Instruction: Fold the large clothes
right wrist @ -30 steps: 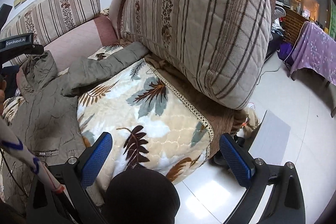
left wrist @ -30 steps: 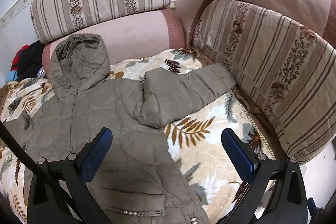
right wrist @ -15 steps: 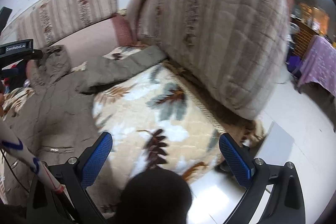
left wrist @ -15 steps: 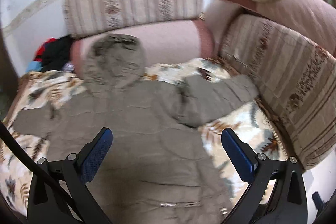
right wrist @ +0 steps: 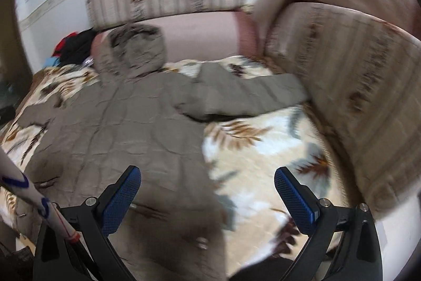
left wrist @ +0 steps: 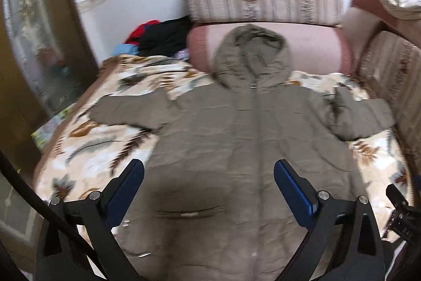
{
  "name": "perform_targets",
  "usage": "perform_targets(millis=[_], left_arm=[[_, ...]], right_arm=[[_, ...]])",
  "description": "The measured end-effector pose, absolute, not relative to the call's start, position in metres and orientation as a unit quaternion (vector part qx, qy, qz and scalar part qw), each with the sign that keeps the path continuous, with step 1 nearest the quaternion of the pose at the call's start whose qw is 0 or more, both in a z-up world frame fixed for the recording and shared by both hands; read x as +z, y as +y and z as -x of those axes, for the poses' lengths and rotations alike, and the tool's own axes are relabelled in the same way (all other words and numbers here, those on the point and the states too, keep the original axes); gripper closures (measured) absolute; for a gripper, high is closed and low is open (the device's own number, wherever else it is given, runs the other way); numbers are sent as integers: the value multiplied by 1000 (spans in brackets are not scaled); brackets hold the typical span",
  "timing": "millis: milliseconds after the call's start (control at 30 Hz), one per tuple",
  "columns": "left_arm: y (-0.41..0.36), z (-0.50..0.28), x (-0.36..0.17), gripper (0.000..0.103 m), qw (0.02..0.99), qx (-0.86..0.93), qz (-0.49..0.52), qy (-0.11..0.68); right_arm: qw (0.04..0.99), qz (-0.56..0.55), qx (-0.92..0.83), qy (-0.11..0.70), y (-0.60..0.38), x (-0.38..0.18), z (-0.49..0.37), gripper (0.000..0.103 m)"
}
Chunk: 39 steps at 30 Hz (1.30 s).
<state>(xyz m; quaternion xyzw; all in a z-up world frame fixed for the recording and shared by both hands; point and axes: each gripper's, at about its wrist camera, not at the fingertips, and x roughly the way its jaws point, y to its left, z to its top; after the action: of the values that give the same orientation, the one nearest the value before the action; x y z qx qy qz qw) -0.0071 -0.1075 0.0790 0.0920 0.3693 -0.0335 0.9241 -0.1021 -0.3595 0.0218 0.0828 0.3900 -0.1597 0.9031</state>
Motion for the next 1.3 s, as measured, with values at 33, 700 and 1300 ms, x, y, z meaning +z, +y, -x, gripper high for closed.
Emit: perform_targets(millis=[33,700,1300], left_arm=[[-104,9,80,4,925,-29,-94,367],[-69,-35,-19,4,883,-34,-96,457],[-15,-70,-120,0,868,-23,-88,489]], right_arm=[[904,-82,-149,392,-356,20,97,0],[894,-76,-119,424,-302,-11,70,0],[884,-35,-101,455,-224,5,-23,0]])
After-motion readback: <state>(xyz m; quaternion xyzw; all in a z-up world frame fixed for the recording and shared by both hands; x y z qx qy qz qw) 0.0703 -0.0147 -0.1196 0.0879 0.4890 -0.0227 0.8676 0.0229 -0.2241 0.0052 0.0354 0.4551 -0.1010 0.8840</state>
